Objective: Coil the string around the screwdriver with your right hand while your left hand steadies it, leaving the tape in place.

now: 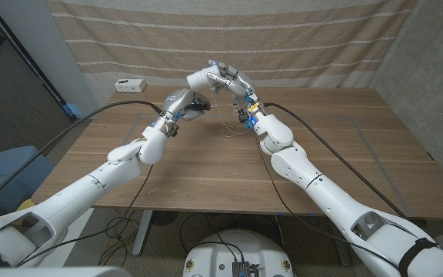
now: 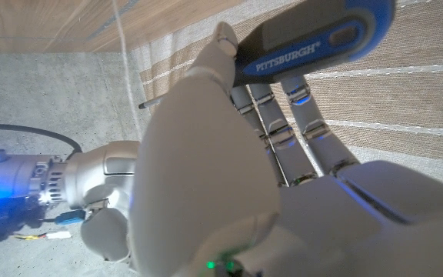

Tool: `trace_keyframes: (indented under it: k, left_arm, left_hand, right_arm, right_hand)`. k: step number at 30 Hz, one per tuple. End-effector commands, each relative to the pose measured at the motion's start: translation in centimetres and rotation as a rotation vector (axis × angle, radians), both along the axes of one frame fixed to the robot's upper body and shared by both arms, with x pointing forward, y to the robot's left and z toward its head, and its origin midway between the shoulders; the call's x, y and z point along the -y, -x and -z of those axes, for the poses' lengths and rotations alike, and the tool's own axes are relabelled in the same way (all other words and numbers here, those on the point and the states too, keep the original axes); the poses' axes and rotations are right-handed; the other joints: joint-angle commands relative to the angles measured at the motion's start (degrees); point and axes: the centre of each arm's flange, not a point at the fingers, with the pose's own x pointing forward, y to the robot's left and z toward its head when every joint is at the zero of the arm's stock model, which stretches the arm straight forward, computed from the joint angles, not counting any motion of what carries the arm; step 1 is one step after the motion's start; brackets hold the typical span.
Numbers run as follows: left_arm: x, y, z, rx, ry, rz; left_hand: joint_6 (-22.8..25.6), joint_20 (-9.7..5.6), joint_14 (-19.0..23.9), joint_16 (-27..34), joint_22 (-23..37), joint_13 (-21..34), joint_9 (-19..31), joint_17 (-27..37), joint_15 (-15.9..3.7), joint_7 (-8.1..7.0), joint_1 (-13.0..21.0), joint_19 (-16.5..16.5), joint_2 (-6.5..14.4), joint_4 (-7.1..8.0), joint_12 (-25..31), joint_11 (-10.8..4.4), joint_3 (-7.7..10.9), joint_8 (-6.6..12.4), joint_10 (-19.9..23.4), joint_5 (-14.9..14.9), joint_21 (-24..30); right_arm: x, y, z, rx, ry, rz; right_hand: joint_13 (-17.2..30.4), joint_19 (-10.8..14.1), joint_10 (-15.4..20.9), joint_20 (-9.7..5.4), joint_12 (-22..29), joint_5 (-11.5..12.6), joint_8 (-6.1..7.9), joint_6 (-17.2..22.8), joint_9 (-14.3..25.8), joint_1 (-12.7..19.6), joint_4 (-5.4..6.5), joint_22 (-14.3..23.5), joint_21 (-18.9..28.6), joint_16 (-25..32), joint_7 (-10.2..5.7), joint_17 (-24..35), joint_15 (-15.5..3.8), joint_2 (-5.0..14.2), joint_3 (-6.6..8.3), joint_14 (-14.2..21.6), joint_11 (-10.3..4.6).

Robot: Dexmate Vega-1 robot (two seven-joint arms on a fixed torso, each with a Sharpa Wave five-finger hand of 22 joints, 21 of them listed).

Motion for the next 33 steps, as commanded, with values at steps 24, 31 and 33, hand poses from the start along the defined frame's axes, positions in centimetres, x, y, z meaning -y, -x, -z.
trace_keyframes:
  k: [24,31,33]
  left_arm:
    - [-2.8,3.2,0.1,-0.025,0.099,0.148]
    - [-4.0,3.3,-0.7,-0.015,0.155,0.167]
    - [-4.6,3.3,-1.0,-0.009,0.177,0.163]
  left_hand:
    - [4.4,-10.47,2.3,-0.2,0.1,0.7,1.1,0.5,-4.06,2.35,5.5,1.5,6.6,1.11,-0.7,0.07,2.9,0.12,0.8,0.4,0.4]
    - [4.3,-10.48,2.4,-0.2,0.1,0.8,1.1,0.6,-4.0,2.38,5.6,1.4,6.5,1.08,-0.9,0.11,2.93,0.07,0.7,0.4,0.5]
    - [4.4,-10.48,2.5,-0.2,0.1,0.8,1.1,0.6,-3.95,2.35,5.5,1.4,6.5,1.09,-0.9,0.09,2.94,0.08,0.8,0.4,0.5]
  right_arm:
    - [4.8,-7.8,-1.9,-0.102,-0.151,0.4]
    - [6.7,-9.1,0.3,-0.166,-0.16,0.468]
    - [7.4,-9.5,1.5,-0.193,-0.165,0.487]
  right_hand:
    - [7.1,0.3,8.7,-6.64,8.3,-0.3,-1.12,11.4,-0.3,9.6,2.13,-0.9,1.5,-1.3,10.72,0.0,-3.21,8.55,5.72,4.0,-3.22]
    - [7.0,0.2,8.8,-6.62,8.3,-0.4,-1.31,11.4,-0.4,9.6,2.15,-1.1,1.8,-1.6,10.83,0.1,-3.19,8.52,5.82,4.1,-3.05]
    - [6.9,0.2,8.7,-6.62,8.3,-0.4,-1.34,11.4,-0.4,9.6,2.16,-1.1,1.8,-1.6,10.84,0.1,-3.17,8.51,5.83,4.1,-2.99]
